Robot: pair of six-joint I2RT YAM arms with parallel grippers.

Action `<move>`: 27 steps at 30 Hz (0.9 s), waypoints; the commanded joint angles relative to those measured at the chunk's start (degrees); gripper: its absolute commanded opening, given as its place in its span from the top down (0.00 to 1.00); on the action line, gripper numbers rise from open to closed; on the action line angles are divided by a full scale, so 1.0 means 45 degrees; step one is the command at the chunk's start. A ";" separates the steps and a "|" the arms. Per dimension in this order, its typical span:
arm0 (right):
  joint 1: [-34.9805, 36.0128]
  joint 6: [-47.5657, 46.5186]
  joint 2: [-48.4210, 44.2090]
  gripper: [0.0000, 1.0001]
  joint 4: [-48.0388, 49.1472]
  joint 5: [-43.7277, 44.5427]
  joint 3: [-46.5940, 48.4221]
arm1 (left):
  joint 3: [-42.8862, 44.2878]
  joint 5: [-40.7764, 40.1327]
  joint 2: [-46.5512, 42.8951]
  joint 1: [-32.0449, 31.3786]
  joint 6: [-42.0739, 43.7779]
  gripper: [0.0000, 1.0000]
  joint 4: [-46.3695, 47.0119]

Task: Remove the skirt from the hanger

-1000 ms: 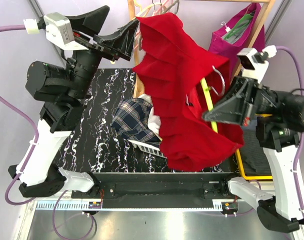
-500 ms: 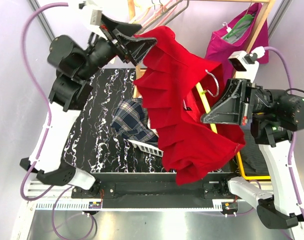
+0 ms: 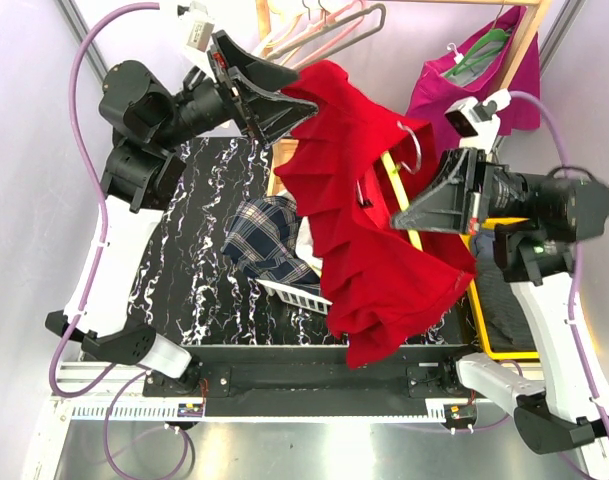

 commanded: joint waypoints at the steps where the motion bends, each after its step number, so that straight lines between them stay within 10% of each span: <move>1: 0.0025 -0.8113 -0.0227 1.00 -0.7179 0.3896 0.2639 | 0.0567 -0.0254 -0.1101 -0.0587 0.0778 0.01 0.0709; 8: 0.0025 -1.0763 0.0943 1.00 -0.6430 0.9155 0.3545 | -0.3552 -0.2793 -0.5062 -0.4261 0.7175 0.01 -0.1123; 15: 0.1074 -1.1327 0.1842 1.00 -0.5060 0.9919 0.3820 | -0.6756 -0.3477 -0.5987 -0.5372 0.7616 0.01 -0.1577; 27: 0.5825 -1.6053 0.2840 1.00 -0.6543 1.2790 0.4307 | -0.6212 -0.7640 -0.3584 -0.5923 0.6113 0.01 0.0572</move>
